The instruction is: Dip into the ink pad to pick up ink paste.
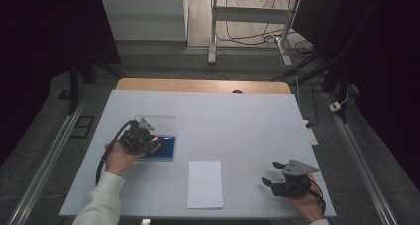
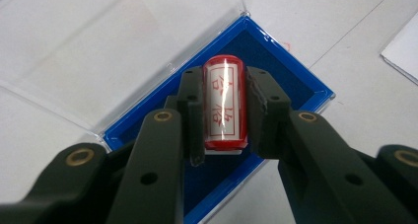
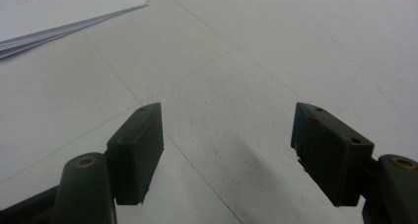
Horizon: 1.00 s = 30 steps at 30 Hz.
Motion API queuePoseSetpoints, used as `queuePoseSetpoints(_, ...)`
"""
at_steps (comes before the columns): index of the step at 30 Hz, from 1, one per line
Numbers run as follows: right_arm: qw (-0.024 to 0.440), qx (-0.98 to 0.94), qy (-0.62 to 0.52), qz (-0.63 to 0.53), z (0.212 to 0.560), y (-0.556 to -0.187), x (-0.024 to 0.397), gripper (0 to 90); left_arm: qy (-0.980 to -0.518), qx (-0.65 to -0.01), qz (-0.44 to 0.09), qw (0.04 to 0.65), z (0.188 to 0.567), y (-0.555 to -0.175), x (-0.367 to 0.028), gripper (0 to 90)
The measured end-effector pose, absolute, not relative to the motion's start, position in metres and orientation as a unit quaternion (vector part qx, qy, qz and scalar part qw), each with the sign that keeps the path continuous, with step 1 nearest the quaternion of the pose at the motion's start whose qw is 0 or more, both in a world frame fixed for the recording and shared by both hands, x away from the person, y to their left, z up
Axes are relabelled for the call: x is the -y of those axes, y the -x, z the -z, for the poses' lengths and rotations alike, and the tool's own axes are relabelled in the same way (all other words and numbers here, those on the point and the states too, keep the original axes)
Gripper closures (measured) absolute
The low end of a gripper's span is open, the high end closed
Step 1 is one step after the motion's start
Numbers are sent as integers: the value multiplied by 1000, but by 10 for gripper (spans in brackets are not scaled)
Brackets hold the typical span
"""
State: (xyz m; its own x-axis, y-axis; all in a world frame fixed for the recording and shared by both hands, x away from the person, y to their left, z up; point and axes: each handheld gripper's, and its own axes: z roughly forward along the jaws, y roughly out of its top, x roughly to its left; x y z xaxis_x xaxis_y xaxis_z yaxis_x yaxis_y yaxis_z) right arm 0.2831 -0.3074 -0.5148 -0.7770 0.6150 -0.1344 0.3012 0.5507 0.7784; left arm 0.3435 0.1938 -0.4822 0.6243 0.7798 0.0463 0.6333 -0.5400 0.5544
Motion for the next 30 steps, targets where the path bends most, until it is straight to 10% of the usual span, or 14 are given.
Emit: queuePoseSetpoints(30,203,-864,-260,-382,516,-282,303,279,-871,-409,-164,217,486,-343,-183,712)
